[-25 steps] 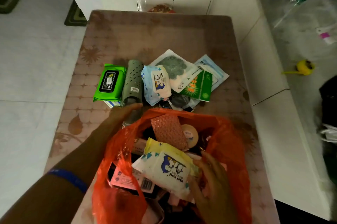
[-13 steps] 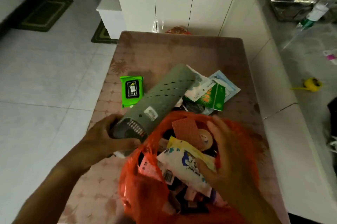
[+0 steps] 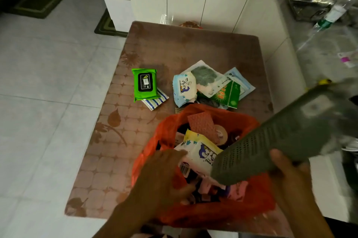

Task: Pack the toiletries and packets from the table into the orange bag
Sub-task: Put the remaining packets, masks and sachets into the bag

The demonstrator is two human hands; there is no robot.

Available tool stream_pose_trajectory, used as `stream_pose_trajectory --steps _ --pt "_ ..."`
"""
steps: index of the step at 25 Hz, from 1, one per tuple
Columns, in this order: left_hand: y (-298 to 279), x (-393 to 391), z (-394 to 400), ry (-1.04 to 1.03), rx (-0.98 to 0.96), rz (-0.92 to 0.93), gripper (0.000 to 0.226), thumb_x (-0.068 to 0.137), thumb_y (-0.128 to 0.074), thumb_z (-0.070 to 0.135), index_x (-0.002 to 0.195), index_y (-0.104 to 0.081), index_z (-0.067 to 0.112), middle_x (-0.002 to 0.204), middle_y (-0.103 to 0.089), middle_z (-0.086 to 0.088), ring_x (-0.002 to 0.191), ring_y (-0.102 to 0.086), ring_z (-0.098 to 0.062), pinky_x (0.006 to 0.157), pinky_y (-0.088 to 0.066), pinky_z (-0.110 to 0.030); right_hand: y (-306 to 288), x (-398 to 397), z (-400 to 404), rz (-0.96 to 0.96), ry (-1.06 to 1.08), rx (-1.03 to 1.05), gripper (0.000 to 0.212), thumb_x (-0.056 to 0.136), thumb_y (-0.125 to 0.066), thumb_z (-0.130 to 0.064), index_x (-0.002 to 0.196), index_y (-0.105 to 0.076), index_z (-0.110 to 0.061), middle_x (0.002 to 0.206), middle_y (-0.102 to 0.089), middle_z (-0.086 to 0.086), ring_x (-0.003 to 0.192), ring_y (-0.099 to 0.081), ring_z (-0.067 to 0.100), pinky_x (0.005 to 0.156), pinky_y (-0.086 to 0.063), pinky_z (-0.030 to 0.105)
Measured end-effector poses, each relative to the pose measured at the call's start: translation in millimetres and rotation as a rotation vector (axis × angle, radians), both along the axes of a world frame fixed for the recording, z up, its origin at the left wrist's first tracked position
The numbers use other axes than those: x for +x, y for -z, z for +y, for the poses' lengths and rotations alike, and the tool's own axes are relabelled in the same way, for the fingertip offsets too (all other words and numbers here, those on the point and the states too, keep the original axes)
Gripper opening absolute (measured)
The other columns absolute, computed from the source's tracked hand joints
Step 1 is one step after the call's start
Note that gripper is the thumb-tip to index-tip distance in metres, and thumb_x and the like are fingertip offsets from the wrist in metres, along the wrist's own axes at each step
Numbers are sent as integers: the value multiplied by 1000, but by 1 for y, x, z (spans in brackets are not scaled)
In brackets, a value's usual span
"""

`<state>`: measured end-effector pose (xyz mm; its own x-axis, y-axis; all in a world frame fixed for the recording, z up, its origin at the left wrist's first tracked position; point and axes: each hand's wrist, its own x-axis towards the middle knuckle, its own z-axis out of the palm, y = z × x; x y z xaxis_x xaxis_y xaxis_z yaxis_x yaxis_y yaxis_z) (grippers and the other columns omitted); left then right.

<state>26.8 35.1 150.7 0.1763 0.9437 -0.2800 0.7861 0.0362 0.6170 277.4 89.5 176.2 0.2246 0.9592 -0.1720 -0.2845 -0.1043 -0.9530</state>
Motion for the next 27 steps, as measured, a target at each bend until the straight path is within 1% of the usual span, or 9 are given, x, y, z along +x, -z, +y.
stream_pose_trajectory --steps 3,6,8,10,13,15,18,21,27 --pt "36 7 -7 5 -91 74 59 87 -60 33 141 -38 29 146 -46 -1 134 -41 -23 111 -33 -44 5 -8 -17 63 -136 -61 32 69 -78 -7 92 -72 -29 85 -75 -13 80 -70 4 61 -57 20" --pt "36 -17 5 -251 -35 -32 21 82 -67 19 103 -67 20 103 -73 -11 89 -69 -26 72 -58 -39 12 -19 -20 -201 -495 -182 93 23 -95 -46 108 -61 -30 97 -74 -14 90 -69 5 65 -56 18" --pt "24 -42 13 -290 124 107 27 78 -73 16 102 -67 29 85 -71 2 72 -67 -13 55 -43 -15 22 -29 -17 -405 -751 -204 97 39 -93 -48 125 -47 -43 119 -61 -25 107 -60 -1 78 -54 19" --pt "4 -74 15 -182 66 39 39 79 -76 23 109 -58 40 80 -61 13 65 -58 -1 52 -38 -10 37 -40 -20 -713 -986 -134 92 56 -86 -53 129 -31 -60 127 -44 -41 117 -46 -11 94 -46 18" --pt "-9 -111 12 80 -284 146 58 76 -78 31 118 -43 53 92 -54 19 72 -56 -1 59 -46 -15 68 -49 -24 -1194 -1189 20 93 69 -69 -59 143 -12 -50 145 -33 -23 130 -33 4 113 -27 35" --pt "-9 -120 7 31 -233 140 43 79 -76 22 100 -53 52 84 -57 17 70 -57 0 59 -44 -14 84 -51 -25 -1421 -1233 27 95 73 -63 -58 147 -6 -42 152 -25 -15 135 -27 13 115 -14 42" --pt "-10 -113 9 -334 10 -288 30 84 -69 3 77 -71 32 69 -67 -5 61 -63 -8 56 -52 -22 97 -57 -37 -1552 -1251 71 100 64 -68 -63 147 -17 -36 146 -40 -11 127 -44 23 103 -33 54" --pt "-18 -98 13 -531 42 -793 8 81 -67 11 85 -71 18 70 -65 -17 62 -62 -23 55 -52 -27 112 -62 -55 -1611 -1236 128 115 33 -83 -57 137 -42 -29 120 -63 -6 96 -65 25 72 -55 47" --pt "-26 -79 16 -429 -21 -1078 45 62 -85 43 92 -70 12 71 -68 -15 64 -65 -25 60 -55 -27 118 -83 -36 -1613 -1051 66 98 54 -81 -43 141 -39 -27 129 -57 1 108 -59 30 85 -50 53"
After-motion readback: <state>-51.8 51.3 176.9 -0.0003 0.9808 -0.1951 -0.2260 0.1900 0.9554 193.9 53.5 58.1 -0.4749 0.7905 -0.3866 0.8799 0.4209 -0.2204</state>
